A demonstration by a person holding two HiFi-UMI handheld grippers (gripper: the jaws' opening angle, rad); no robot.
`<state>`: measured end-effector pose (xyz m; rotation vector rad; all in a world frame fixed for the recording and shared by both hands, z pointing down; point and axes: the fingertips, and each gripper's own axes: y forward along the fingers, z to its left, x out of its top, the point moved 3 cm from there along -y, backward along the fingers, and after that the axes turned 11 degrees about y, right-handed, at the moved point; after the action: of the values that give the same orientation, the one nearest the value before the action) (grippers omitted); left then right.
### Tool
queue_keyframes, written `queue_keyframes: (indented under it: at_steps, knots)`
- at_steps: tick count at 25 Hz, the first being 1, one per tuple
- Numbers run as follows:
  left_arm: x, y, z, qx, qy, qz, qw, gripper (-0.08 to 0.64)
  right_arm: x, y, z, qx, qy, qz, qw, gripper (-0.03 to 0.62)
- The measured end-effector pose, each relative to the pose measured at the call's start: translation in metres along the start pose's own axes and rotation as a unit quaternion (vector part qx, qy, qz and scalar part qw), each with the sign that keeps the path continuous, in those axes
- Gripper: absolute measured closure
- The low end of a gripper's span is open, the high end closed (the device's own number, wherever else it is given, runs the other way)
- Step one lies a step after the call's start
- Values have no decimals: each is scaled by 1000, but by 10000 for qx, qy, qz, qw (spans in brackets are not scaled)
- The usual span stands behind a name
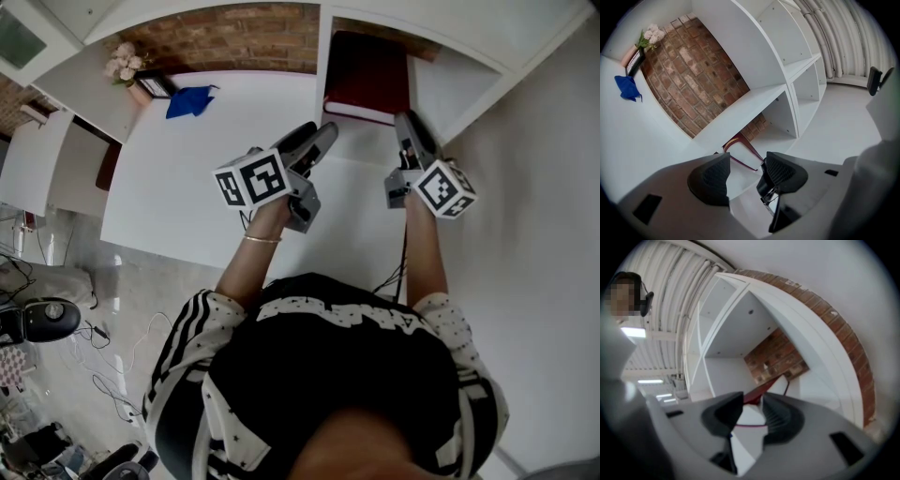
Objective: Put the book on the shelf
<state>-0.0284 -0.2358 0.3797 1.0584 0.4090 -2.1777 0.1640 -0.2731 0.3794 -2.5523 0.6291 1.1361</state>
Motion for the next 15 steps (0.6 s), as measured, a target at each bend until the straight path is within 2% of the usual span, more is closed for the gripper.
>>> queue_keyframes:
  at_steps: [4,8,12,15]
  knots:
    - [0,-1,2,45,81,18,10000,307,7,-3,-2,-14,-90,-137,9999,457]
    - [1,-5,9,285,297,51,9991,339,11,-9,4,-16,-180,-228,9996,460]
    - [3,-5,3,227,421,32,9988,385,9,-18,9,39,-260,-243,9994,512]
    - [4,-7,1,179,546,-114,9983,511,6,-22,17,143,-380,-151,9991,540]
